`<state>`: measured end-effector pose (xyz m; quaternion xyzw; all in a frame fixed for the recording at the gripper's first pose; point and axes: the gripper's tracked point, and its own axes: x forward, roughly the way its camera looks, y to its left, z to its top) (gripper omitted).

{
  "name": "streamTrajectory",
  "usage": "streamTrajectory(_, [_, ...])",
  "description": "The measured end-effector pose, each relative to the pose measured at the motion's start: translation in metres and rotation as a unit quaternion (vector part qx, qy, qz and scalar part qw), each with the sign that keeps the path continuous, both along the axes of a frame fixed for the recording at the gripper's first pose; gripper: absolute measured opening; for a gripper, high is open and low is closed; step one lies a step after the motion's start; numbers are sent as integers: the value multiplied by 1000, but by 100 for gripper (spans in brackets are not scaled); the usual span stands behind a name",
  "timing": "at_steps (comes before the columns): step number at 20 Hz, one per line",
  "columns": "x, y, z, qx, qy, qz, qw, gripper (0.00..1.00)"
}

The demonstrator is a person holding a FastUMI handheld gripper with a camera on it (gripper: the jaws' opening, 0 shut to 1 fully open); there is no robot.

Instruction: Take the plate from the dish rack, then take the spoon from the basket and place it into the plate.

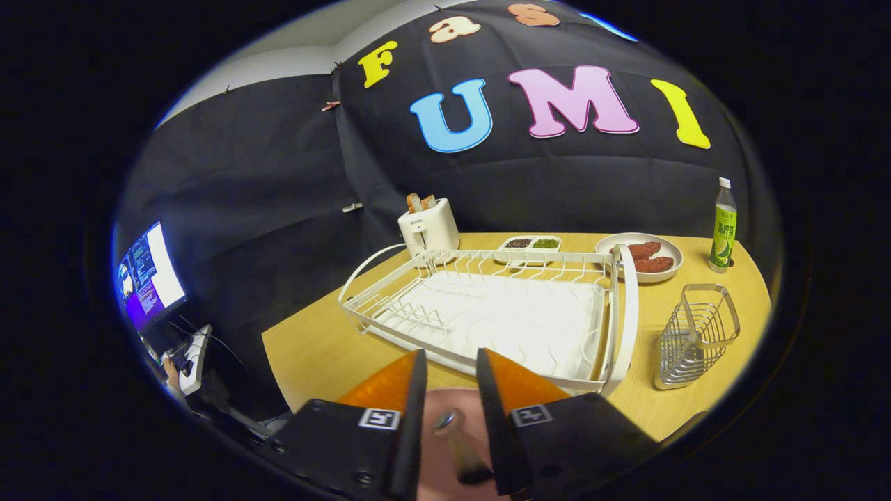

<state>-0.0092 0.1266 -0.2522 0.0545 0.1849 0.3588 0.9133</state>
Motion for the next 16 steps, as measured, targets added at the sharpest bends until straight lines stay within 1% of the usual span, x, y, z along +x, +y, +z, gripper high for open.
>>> streamTrajectory(3, [-2,-10,10,-15,-12,8,1000,100])
streamTrajectory(5, [-2,-18,21,-28,-29,11,999,97])
streamTrajectory(9, [-1,-32,60,-26,-57,5,998,98])
streamTrajectory(13, [3,-55,112,-20,-93,-18,995,98])
streamTrajectory(16, [8,-79,145,-14,-109,-45,993,98])
